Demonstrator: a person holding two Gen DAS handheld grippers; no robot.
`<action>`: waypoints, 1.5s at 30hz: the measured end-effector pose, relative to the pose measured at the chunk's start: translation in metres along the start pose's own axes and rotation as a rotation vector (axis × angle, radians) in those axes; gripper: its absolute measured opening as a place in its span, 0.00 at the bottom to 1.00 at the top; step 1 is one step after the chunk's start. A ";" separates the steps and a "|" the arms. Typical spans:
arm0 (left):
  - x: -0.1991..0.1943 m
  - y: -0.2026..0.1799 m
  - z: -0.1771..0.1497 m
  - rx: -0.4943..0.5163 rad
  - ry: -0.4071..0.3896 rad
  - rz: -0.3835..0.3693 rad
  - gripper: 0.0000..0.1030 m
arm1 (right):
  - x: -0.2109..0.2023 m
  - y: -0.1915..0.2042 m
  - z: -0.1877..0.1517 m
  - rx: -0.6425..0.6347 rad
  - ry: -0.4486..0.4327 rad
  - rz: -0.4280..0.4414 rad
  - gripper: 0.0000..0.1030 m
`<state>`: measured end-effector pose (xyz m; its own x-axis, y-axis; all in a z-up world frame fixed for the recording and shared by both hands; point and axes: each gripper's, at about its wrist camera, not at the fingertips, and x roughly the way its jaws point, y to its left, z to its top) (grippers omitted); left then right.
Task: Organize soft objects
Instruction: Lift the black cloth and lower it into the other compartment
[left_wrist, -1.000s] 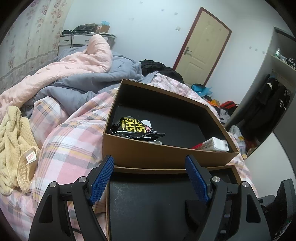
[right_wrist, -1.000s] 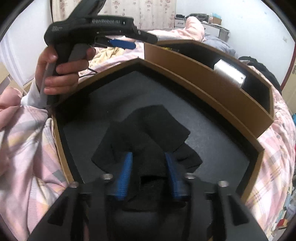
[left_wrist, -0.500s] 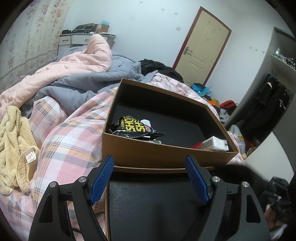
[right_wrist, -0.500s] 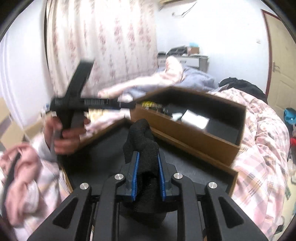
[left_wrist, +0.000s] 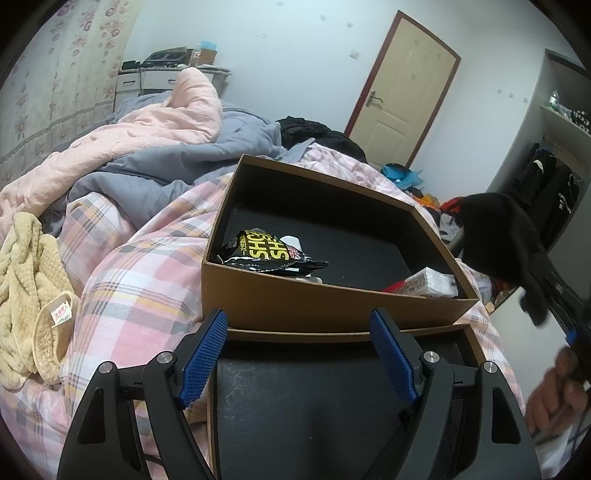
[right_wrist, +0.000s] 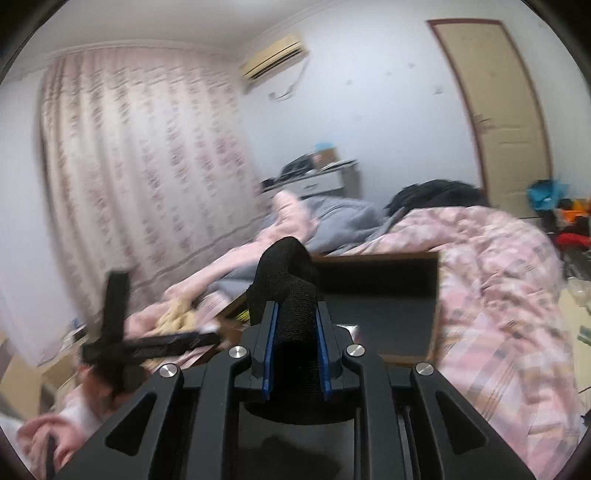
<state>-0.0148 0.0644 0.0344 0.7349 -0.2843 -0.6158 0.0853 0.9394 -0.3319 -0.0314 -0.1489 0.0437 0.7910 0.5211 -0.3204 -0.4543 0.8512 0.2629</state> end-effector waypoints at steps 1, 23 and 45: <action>0.000 0.000 0.000 -0.001 0.000 -0.001 0.74 | 0.006 -0.003 0.000 0.010 -0.001 -0.016 0.15; 0.009 0.004 -0.002 -0.012 0.022 -0.008 0.74 | 0.022 -0.022 -0.019 0.031 0.051 -0.166 0.15; 0.013 0.007 -0.001 -0.012 0.029 -0.017 0.74 | 0.017 -0.011 -0.028 -0.087 0.009 -0.228 0.49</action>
<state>-0.0058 0.0670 0.0233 0.7136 -0.3057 -0.6303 0.0891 0.9321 -0.3512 -0.0245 -0.1475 0.0094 0.8737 0.3149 -0.3708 -0.2983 0.9489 0.1031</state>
